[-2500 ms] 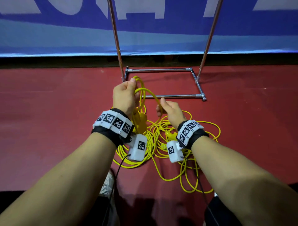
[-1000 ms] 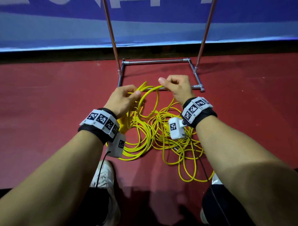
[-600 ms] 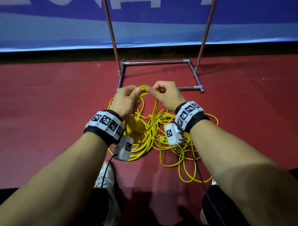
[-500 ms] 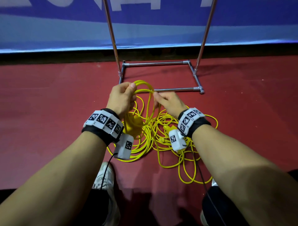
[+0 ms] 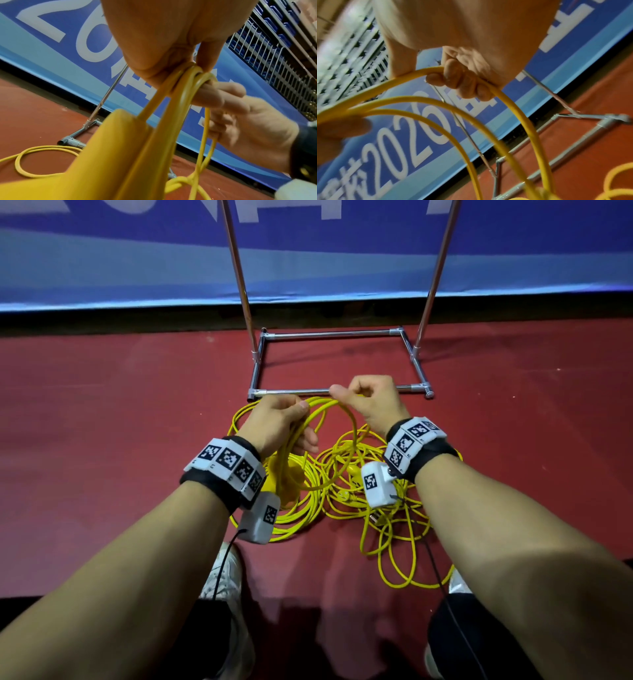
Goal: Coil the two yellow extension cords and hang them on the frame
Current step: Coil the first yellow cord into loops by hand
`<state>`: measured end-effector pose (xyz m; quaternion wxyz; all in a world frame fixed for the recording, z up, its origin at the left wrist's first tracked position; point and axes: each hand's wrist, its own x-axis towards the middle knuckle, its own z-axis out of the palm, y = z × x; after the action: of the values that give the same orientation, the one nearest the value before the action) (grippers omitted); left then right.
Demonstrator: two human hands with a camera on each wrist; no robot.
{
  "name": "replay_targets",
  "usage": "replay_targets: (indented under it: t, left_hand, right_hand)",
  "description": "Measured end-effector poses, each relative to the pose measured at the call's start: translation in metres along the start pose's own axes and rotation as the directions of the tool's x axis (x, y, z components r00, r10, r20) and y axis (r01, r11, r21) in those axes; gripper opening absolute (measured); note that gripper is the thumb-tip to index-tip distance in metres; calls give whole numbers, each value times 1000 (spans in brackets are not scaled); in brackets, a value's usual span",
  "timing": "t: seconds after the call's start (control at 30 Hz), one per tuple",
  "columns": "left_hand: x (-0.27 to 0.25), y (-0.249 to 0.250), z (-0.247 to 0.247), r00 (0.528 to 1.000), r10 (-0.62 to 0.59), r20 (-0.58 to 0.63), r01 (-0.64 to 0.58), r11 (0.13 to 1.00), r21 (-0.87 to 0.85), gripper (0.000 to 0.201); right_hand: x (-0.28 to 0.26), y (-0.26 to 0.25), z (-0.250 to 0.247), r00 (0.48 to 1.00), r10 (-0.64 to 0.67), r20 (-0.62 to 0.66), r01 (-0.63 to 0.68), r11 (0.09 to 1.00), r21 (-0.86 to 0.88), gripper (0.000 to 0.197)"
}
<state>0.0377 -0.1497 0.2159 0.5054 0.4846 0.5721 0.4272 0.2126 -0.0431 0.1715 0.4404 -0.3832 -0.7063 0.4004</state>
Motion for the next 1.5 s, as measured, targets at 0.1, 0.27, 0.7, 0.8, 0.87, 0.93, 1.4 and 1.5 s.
replay_targets:
  t: [0.1,0.27,0.7,0.8,0.87,0.93,1.4,1.5]
  left_hand:
    - [2,-3,0,997,56,-60,-55,998,25,23]
    - [7,-8,-1,971,81,-225,-80,997,11,27]
    - [12,11,-19,888,178,-424,-217,975,-45,39]
    - [10,12,-22,896,168,-410,-210,976,-59,38]
    - [7,15,-24,917,161,-365,-191,981,-46,33]
    - [6,18,-25,935,147,-324,-170,984,-44,28]
    - [13,6,-14,946,198,-258,-163,975,151,33]
    - [14,9,-15,921,224,-320,-181,970,160,37]
  right_hand:
    - [3,-7,14,997,-17,75,22,997,-69,48]
    - [0,-14,19,995,-36,93,47,993,-110,60]
    - [-29,43,11,926,264,271,-211,955,-209,72]
    - [-12,29,0,958,285,27,-285,958,-17,55]
    - [0,21,-8,969,236,-75,-231,971,62,57]
    - [9,11,-15,989,111,-92,-105,992,73,66]
    - [13,-28,15,987,-56,150,74,990,-118,54]
    - [3,-3,12,993,-25,116,43,986,-159,37]
